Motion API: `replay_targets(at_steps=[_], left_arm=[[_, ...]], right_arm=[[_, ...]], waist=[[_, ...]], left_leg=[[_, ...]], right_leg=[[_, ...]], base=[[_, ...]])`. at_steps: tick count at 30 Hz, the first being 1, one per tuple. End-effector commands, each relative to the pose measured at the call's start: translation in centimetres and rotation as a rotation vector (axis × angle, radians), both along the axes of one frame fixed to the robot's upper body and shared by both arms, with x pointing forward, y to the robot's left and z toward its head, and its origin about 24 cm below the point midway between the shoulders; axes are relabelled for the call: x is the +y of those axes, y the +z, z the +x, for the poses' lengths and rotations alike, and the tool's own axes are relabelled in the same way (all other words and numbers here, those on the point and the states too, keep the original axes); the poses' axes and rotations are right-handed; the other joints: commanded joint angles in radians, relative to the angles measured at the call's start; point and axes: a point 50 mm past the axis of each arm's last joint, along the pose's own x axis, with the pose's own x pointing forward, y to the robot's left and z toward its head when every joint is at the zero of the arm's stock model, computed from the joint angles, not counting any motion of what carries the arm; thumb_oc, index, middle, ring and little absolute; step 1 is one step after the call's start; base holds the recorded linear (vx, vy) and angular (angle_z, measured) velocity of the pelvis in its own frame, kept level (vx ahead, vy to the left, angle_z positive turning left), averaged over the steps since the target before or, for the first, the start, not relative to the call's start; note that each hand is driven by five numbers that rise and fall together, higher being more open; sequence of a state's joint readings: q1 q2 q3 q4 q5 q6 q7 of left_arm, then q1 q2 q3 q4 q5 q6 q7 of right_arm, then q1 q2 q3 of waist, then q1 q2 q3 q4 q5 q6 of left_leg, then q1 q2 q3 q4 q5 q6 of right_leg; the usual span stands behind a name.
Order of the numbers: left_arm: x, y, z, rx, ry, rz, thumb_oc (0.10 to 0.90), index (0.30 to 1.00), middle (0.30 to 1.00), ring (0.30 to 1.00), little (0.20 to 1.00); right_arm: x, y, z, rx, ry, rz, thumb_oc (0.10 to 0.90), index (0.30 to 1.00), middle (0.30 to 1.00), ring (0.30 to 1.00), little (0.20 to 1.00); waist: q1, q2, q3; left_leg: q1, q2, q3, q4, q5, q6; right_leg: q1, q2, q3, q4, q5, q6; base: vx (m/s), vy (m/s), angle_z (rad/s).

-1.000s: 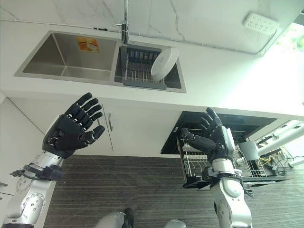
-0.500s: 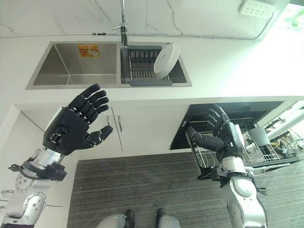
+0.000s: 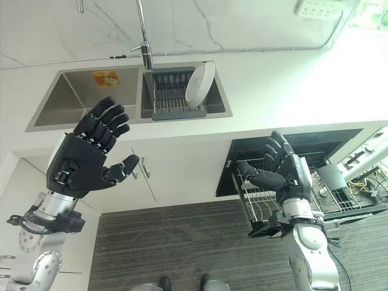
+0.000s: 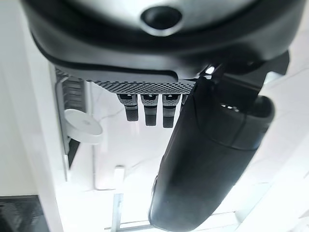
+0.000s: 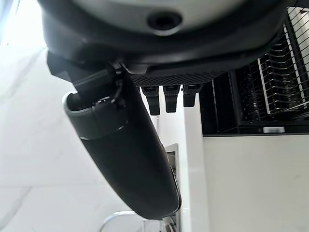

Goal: Place the dishes in the dishwasher.

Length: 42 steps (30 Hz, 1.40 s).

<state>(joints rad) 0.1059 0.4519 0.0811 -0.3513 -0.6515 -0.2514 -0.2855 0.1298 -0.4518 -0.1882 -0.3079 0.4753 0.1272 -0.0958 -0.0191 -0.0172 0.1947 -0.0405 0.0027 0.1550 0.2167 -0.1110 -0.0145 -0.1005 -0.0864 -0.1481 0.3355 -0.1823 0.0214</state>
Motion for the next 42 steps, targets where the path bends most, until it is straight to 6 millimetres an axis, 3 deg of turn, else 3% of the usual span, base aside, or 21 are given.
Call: replay_targets(at_steps=[1, 3, 4, 6, 8, 15, 28, 30, 31, 33, 35, 37, 40, 42], left_arm=[[-0.6, 5.0, -1.5, -0.366, 0.029, -0.007, 0.800, 0.900, 0.900, 0.900, 0.900], [-0.6, 5.1, -1.6, -0.376, 0.044, -0.012, 0.800, 0.900, 0.900, 0.900, 0.900], [-0.5, 5.0, -1.6, -0.375, 0.052, -0.014, 0.800, 0.900, 0.900, 0.900, 0.900], [-0.1, 4.9, -1.8, -0.374, 0.067, -0.014, 0.800, 0.900, 0.900, 0.900, 0.900], [0.3, 4.8, -2.0, -0.376, 0.088, -0.029, 0.800, 0.900, 0.900, 0.900, 0.900], [0.7, 5.0, -2.2, -0.417, 0.149, -0.047, 0.800, 0.900, 0.900, 0.900, 0.900], [0.2, 6.6, -1.7, -0.488, 0.146, 0.032, 0.800, 0.900, 0.900, 0.900, 0.900], [0.2, 6.8, -1.8, -0.496, 0.146, 0.050, 0.800, 0.900, 0.900, 0.900, 0.900], [0.2, 6.8, -1.8, -0.507, 0.139, 0.064, 0.800, 0.900, 0.900, 0.900, 0.900], [0.1, 6.8, -1.8, -0.517, 0.149, 0.077, 0.800, 0.900, 0.900, 0.900, 0.900], [0.3, 7.1, -1.6, -0.515, 0.154, 0.076, 0.800, 0.900, 0.900, 0.900, 0.900], [0.4, 7.5, -1.3, -0.516, 0.148, 0.073, 0.800, 0.900, 0.900, 0.900, 0.900], [0.1, 7.5, -1.2, -0.512, 0.146, 0.082, 0.800, 0.900, 0.900, 0.900, 0.900], [0.0, 7.5, -1.2, -0.504, 0.145, 0.077, 0.800, 0.900, 0.900, 0.900, 0.900]], right_arm=[[0.8, 6.4, 0.0, -0.354, 0.064, -0.082, 0.800, 0.900, 0.900, 0.900, 0.900], [1.1, 6.4, 0.2, -0.355, 0.061, -0.082, 0.800, 0.900, 0.900, 0.900, 0.900], [1.4, 6.3, 0.5, -0.351, 0.063, -0.086, 0.800, 0.900, 0.900, 0.900, 0.900], [1.6, 6.2, 0.5, -0.346, 0.076, -0.094, 0.800, 0.900, 0.900, 0.900, 0.900], [1.2, 6.1, 0.1, -0.331, 0.095, -0.104, 0.800, 0.900, 0.900, 0.900, 0.900], [0.9, 5.9, -0.9, -0.337, 0.137, -0.071, 0.800, 0.900, 0.900, 0.900, 0.900], [1.0, 6.7, -0.1, -0.381, 0.070, -0.054, 0.800, 0.900, 0.900, 0.900, 0.900], [1.0, 6.7, -0.1, -0.391, 0.072, -0.037, 0.800, 0.900, 0.900, 0.900, 0.900], [1.2, 6.6, -0.2, -0.406, 0.085, -0.021, 0.800, 0.900, 0.900, 0.900, 0.900], [1.6, 6.4, -0.2, -0.421, 0.106, -0.014, 0.800, 0.900, 0.900, 0.900, 0.900], [1.9, 6.2, -0.1, -0.419, 0.130, -0.005, 0.800, 0.900, 0.900, 0.900, 0.900], [2.1, 6.4, -0.2, -0.441, 0.170, -0.002, 0.800, 0.900, 0.900, 0.900, 0.900], [2.6, 7.0, -0.1, -0.488, 0.189, 0.003, 0.800, 0.900, 0.900, 0.900, 0.900], [2.7, 7.7, -0.2, -0.528, 0.201, -0.003, 0.800, 0.900, 0.900, 0.900, 0.900]], waist=[[-0.008, -0.039, -0.047], [-0.006, -0.036, -0.042], [-0.004, -0.006, -0.033], [0.006, 0.023, -0.035], [0.013, 0.033, -0.041], [0.006, 0.032, -0.065], [0.039, -0.006, -0.092], [0.041, -0.016, -0.089], [0.029, -0.004, -0.081], [0.019, 0.003, -0.066], [0.018, 0.001, -0.052], [0.007, -0.018, -0.035], [-0.004, -0.024, -0.026], [-0.001, -0.027, -0.033]], left_leg=[[-0.020, 0.009, 0.054, 0.177, 0.022, -0.046], [-0.018, 0.013, 0.075, 0.083, 0.004, -0.031], [-0.086, 0.059, 0.066, 0.083, -0.043, -0.036], [-0.162, 0.090, 0.023, 0.083, -0.022, -0.059], [-0.212, 0.106, 0.004, 0.083, 0.016, -0.076], [-0.215, 0.125, 0.022, 0.083, -0.003, -0.068], [-0.154, 0.037, -0.013, 0.083, -0.079, 0.001], [-0.147, 0.015, -0.022, 0.083, -0.089, 0.021], [-0.134, 0.011, -0.054, 0.083, -0.094, 0.038], [-0.121, 0.016, -0.071, 0.083, -0.098, 0.037], [-0.114, 0.026, -0.071, 0.083, -0.098, 0.024], [-0.098, 0.024, -0.064, 0.083, -0.119, 0.015], [-0.078, 0.033, -0.062, 0.083, -0.141, 0.016], [-0.075, 0.040, -0.058, 0.083, -0.149, 0.013]], right_leg=[[0.018, -0.001, -0.010, -0.035, -0.022, 0.022], [0.021, 0.007, 0.000, -0.035, -0.024, 0.031], [0.030, 0.039, 0.003, -0.035, -0.032, 0.041], [0.041, 0.073, 0.017, -0.035, -0.047, 0.046], [0.061, 0.094, 0.028, -0.035, -0.073, 0.038], [0.085, 0.072, 0.004, -0.035, -0.091, 0.048], [0.110, -0.019, -0.051, -0.035, -0.054, 0.104], [0.139, -0.019, -0.058, -0.035, 0.004, 0.124], [0.145, 0.012, -0.062, -0.035, 0.146, 0.146], [0.083, 0.002, -0.068, -0.008, 0.182, 0.140], [0.035, -0.032, -0.085, -0.035, 0.146, 0.123], [-0.058, -0.095, -0.039, -0.035, 0.118, 0.137], [-0.124, -0.116, 0.010, -0.035, 0.152, 0.155], [-0.113, -0.115, 0.013, -0.035, 0.122, 0.157]], base=[[0.07, -0.015, 0.04], [0.08, 0.075, 0.13], [0.09, 0.146, 0.12], [0.15, 0.180, 0.06], [0.17, 0.191, -0.10], [0.10, 0.175, -0.38], [0.06, 0.133, 0.04], [0.08, 0.134, -0.07], [0.08, 0.138, -0.10], [0.03, 0.021, -0.10], [0.03, -0.144, -0.30], [0.06, -0.281, -0.24], [0.12, -0.238, 0.11], [0.14, -0.287, 0.36]])
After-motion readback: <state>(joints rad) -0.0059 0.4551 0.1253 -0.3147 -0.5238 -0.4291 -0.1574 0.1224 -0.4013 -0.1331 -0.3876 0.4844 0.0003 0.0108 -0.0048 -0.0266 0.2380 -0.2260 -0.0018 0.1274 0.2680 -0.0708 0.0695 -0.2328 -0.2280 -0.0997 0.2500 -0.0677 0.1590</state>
